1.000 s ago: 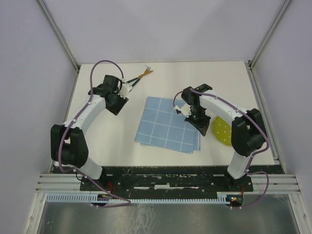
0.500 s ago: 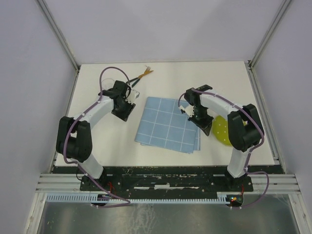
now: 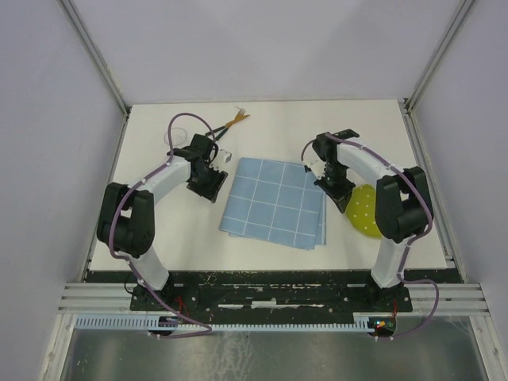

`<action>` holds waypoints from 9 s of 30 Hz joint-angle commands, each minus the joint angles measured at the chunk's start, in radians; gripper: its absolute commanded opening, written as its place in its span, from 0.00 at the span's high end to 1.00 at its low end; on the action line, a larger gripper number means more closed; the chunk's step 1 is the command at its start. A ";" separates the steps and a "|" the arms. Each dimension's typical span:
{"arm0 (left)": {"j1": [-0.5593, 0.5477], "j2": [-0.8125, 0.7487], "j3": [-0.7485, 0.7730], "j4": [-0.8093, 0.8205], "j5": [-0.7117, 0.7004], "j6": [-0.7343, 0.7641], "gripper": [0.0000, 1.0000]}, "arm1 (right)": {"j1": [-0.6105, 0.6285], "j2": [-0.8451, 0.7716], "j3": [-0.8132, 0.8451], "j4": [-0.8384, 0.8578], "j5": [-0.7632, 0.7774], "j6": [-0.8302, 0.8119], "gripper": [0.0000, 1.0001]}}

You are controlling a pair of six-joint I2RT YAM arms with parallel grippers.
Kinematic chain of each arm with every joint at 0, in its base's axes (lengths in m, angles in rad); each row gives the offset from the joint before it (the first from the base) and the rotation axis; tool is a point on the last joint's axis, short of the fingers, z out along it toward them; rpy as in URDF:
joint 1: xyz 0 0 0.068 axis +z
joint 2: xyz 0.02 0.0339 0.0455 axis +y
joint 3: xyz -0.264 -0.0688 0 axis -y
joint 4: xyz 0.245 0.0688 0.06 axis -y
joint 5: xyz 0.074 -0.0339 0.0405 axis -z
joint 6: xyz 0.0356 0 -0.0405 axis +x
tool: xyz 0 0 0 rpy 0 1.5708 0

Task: Set the dinner table for one person
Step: Flatten out the napkin at the center of the board.

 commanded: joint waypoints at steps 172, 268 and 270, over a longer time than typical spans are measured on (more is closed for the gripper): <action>-0.119 0.360 0.634 -0.208 0.727 -0.234 0.97 | -0.067 -0.227 0.068 -0.046 -0.226 0.019 0.63; -0.038 0.307 0.718 -0.304 0.627 -0.113 0.43 | 0.259 -0.129 0.260 0.204 0.100 -0.064 0.98; -0.017 0.303 0.714 -0.323 0.583 -0.092 0.39 | 0.259 -0.129 0.284 0.193 0.139 -0.093 0.98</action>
